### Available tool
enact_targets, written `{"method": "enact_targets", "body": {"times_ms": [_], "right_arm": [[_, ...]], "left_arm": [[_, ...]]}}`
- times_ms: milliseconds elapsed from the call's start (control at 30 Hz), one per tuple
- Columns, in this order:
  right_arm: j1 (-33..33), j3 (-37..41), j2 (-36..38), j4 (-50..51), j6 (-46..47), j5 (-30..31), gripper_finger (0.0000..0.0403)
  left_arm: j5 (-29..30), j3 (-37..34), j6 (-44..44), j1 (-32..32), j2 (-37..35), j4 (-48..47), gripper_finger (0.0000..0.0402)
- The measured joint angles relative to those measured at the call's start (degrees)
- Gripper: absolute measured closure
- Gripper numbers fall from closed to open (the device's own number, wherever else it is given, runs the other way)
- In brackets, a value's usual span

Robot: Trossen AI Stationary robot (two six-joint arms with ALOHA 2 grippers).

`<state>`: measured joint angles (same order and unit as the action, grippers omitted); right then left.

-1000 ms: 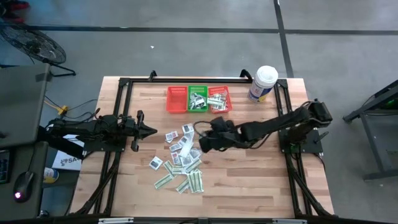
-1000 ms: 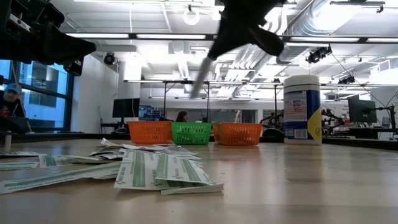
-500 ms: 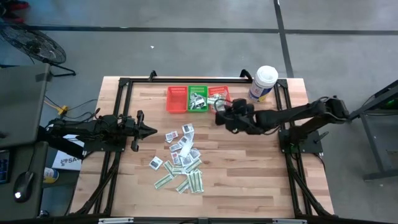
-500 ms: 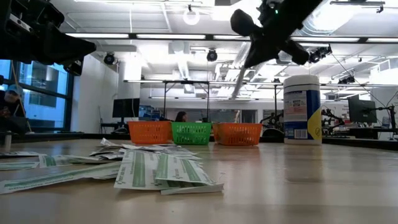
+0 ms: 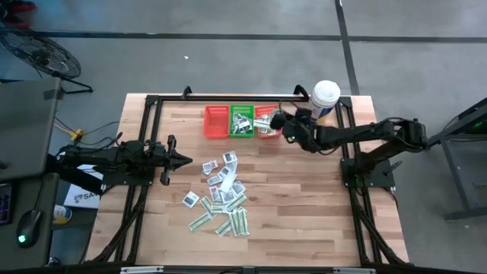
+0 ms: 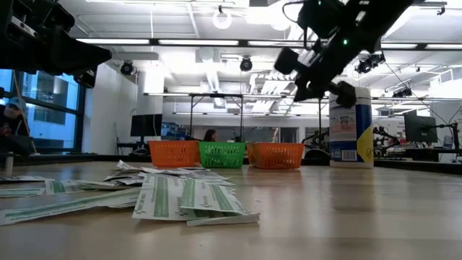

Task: Pick & Place First Aid Supplies
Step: Put the bandage pack into the right orange bin

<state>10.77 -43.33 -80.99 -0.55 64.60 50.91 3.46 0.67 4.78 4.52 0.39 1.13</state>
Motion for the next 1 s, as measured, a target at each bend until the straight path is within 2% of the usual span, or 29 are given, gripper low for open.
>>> {"method": "enact_targets", "body": {"times_ms": [133,333,700,1000], "right_arm": [[2.59,1.26,-1.35,-2.95,1.33,-2.21,0.0403],[4.95,1.2,-6.53,-11.38,-1.66,-6.83,0.0403],[7.44,1.2,-13.04,-14.9,-1.6,-13.83,0.0403],[8.85,1.2,-13.73,-13.77,-5.54,-16.79,0.0401]], "left_arm": [[-0.01,0.0,0.0,-0.01,0.01,0.0,0.04],[0.0,0.0,0.0,0.01,-0.01,0.0,0.04],[-0.02,0.0,0.0,0.01,0.01,0.0,0.04],[0.0,0.0,0.0,0.0,0.01,0.0,0.04]]}}
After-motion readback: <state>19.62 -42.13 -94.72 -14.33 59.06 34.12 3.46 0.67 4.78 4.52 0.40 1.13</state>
